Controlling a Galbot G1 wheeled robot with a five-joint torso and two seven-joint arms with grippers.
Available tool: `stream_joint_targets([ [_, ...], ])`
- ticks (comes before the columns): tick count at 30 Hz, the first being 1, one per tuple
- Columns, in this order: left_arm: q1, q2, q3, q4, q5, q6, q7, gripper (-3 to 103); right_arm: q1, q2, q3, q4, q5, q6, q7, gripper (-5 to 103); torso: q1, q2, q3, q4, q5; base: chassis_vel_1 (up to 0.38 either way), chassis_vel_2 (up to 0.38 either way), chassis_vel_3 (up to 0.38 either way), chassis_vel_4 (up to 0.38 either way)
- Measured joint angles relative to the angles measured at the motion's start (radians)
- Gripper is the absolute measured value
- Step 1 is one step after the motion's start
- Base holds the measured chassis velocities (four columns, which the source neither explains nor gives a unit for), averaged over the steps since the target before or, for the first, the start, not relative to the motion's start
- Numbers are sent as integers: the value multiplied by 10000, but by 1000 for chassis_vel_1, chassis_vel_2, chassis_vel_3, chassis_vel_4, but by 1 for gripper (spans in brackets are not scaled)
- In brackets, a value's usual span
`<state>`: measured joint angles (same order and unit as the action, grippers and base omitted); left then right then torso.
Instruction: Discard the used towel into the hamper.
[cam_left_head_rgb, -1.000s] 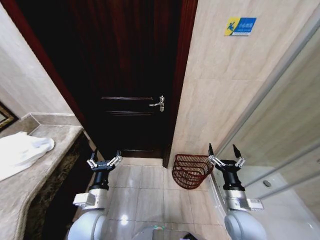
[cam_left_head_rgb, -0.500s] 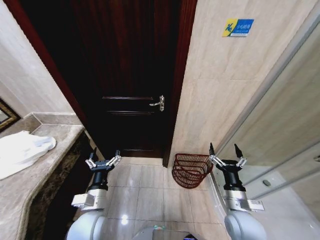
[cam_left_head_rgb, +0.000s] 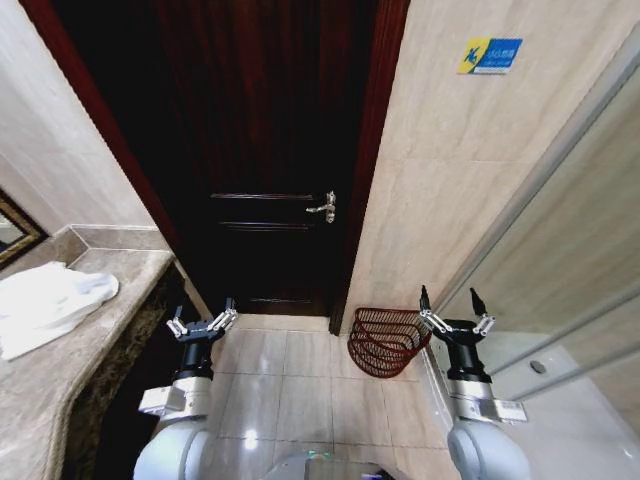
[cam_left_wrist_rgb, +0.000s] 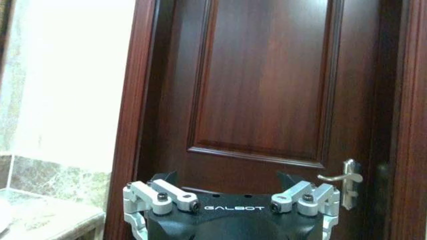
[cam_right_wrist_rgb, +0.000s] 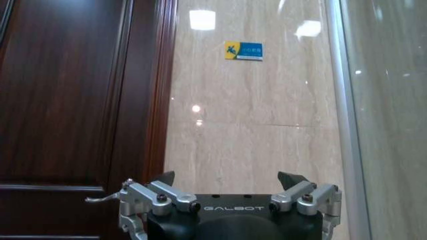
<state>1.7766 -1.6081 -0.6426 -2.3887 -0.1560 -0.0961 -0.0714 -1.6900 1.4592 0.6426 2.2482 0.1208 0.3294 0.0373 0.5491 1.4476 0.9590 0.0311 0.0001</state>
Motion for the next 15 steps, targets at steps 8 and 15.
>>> stream_joint_targets([
  [8, -52, 0, -52, -26, -52, 98, -157, 99, 32, -2, -29, -50, -6, 70, 13, 100, 0, 0, 0, 0, -1, 0, 0, 0, 0],
  [15, -59, 0, -65, -27, -36, 123, -156, 99, 83, -109, -60, 77, -29, 70, 45, 100, 0, -1, 0, 0, -1, 43, 47, 35, 37],
])
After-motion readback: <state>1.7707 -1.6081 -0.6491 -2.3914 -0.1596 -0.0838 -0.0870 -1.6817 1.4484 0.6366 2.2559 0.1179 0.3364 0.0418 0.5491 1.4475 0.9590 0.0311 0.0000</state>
